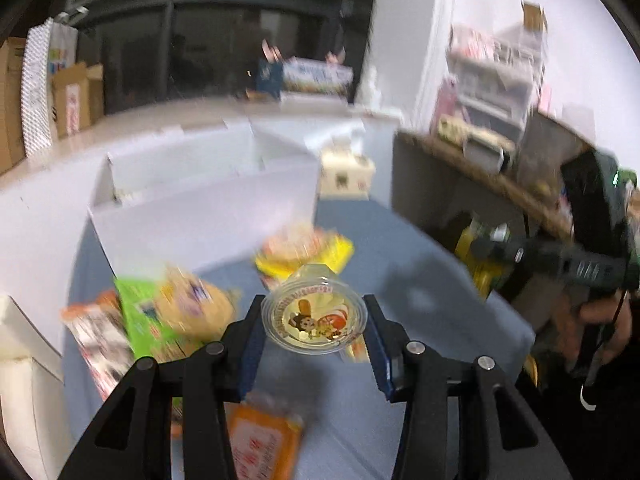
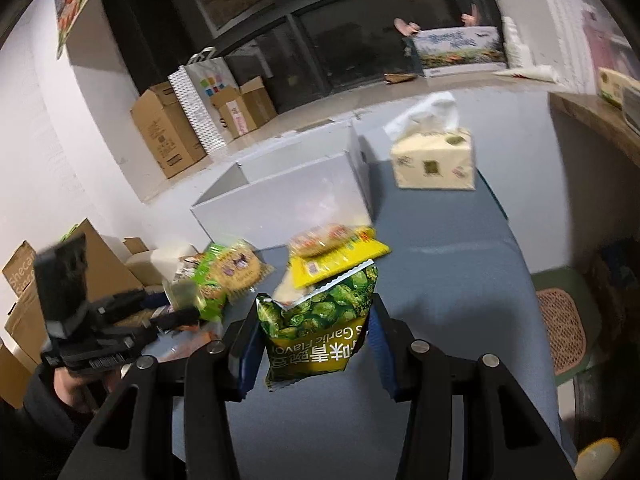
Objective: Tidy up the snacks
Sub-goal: 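Grasp a small jelly cup with the left tool while the right tool holds the pea bag, then drop the pea bag and jelly cup into the white box with both tools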
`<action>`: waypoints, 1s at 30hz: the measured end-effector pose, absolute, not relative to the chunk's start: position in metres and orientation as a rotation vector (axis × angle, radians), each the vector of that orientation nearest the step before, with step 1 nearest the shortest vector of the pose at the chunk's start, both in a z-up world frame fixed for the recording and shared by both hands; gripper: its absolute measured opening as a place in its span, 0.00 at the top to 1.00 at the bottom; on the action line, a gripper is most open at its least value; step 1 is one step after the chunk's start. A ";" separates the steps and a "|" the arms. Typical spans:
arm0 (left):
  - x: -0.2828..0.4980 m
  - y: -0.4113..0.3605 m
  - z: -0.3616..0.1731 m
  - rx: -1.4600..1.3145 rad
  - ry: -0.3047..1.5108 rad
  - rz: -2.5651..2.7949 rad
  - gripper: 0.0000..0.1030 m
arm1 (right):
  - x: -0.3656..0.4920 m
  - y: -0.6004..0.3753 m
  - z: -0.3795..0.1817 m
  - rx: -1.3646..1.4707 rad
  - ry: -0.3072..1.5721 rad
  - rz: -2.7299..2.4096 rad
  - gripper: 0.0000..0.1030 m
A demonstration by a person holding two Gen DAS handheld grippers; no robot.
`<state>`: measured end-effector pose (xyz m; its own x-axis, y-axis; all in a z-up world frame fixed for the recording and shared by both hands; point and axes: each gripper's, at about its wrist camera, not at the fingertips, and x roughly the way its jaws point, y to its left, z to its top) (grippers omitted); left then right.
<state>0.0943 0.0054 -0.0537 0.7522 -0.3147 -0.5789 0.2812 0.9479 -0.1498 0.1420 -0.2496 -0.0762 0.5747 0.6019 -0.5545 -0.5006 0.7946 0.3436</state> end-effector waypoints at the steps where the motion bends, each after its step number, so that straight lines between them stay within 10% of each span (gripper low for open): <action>1: 0.098 0.012 -0.045 -0.060 0.617 -0.313 0.51 | 0.146 -0.242 -0.071 0.147 0.697 0.663 0.50; 22: 0.284 0.120 0.007 -0.148 0.567 -0.083 0.46 | 0.353 -0.089 -0.014 0.035 0.714 0.621 0.49; 25: 0.292 0.133 -0.004 -0.171 0.618 0.025 0.00 | 0.370 -0.070 -0.018 -0.033 0.724 0.572 0.07; 30: 0.273 0.143 -0.007 -0.210 0.618 0.031 0.00 | 0.364 -0.080 -0.017 -0.021 0.701 0.526 0.00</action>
<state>0.2727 0.1434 -0.0075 0.8151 -0.0340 -0.5783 -0.0915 0.9782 -0.1865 0.3636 -0.0802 -0.0165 0.6402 0.4541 -0.6196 -0.4676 0.8703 0.1546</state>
